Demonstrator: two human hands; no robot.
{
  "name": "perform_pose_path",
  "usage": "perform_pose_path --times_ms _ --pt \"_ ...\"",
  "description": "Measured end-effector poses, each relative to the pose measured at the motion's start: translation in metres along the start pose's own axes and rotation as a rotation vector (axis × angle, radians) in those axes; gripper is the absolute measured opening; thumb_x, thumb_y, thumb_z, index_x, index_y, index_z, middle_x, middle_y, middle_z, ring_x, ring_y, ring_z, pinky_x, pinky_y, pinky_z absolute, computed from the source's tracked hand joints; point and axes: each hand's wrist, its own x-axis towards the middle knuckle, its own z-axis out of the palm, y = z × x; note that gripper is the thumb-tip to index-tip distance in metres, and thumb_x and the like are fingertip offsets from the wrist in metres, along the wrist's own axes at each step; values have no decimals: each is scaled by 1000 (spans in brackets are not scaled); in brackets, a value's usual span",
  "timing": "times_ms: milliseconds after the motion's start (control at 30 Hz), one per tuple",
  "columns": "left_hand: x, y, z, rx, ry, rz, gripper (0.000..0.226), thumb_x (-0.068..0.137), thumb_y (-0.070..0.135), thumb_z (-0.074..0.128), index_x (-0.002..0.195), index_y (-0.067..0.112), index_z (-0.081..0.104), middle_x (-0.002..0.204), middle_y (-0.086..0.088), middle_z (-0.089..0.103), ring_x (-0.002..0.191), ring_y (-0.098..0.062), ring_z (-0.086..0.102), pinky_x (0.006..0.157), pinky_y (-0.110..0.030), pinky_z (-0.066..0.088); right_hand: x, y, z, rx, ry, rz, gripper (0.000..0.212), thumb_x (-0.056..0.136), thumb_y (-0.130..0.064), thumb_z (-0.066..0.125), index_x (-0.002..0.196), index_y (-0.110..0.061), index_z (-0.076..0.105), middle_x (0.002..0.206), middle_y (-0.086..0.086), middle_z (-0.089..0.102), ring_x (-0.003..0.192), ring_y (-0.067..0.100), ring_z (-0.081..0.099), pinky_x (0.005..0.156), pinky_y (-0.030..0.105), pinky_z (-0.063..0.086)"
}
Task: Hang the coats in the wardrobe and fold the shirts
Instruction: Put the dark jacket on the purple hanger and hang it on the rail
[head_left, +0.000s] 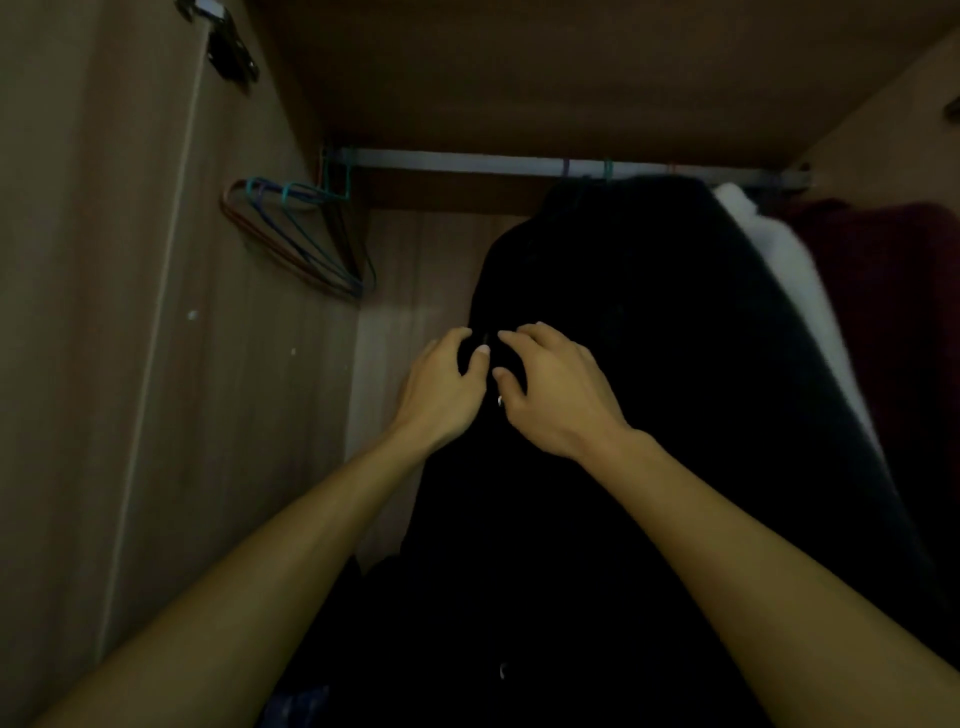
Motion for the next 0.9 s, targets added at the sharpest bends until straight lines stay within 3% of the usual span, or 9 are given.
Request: perform_pose_path --times_ms 233,500,733,900 --pt "-123 21 -25 76 -71 -102 41 101 31 37 139 17 42 141 -5 46 128 -20 42 95 -20 29 -90 -29 -37 263 -98 30 45 97 -22 42 141 -15 42 144 5 42 128 22 44 107 33 36" --pt "-250 30 -66 218 -181 -147 44 100 35 39 139 17 43 139 -6 48 127 -21 44 99 -24 33 -199 -59 -79 432 -140 112 44 99 -27 43 142 -17 41 143 1 43 128 16 43 104 25 34" --pt "-347 40 -95 166 -328 -194 49 99 41 38 142 18 39 143 -4 44 130 -21 42 107 -40 36 -295 -89 -99 454 -228 234 43 99 -27 44 141 -17 43 142 -1 44 128 13 43 106 25 33" --pt "-405 45 -131 143 -407 -201 50 99 43 37 142 19 38 144 -2 42 132 -22 40 105 -47 36 -360 -122 -117 429 -308 336 42 98 -27 45 139 -17 44 141 -1 45 130 15 42 107 38 37"
